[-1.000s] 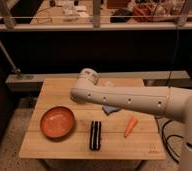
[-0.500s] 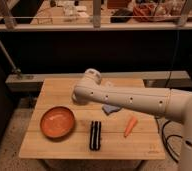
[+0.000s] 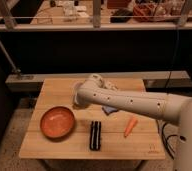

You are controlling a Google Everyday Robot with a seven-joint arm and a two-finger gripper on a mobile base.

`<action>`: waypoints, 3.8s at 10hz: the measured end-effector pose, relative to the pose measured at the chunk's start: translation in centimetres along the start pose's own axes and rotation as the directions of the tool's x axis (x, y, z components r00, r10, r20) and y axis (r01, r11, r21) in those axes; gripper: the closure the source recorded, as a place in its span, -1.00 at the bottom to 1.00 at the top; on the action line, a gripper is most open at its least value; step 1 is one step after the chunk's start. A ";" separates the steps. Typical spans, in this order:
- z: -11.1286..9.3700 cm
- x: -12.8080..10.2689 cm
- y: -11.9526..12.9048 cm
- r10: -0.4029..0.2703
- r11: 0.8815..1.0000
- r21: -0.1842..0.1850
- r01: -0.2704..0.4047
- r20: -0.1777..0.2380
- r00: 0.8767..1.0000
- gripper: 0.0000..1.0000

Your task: Drag the ceramic bowl in a circle

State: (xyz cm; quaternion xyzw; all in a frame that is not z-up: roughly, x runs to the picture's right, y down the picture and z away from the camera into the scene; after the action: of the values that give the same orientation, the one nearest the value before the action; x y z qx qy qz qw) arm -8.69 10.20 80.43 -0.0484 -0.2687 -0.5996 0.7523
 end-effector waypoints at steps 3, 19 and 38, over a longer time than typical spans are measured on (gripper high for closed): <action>1.8 -0.2 0.2 -0.003 1.000 -0.022 0.004 0.047 0.999 0.94; 3.2 -2.1 1.4 -0.149 0.986 -0.038 0.160 0.201 0.968 0.31; 7.0 -3.9 0.1 -0.232 0.971 -0.001 0.239 0.236 0.944 -0.04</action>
State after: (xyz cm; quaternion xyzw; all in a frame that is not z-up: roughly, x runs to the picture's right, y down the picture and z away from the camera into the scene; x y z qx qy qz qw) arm -11.52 16.42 84.56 -0.0977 -0.3505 -0.6792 0.6374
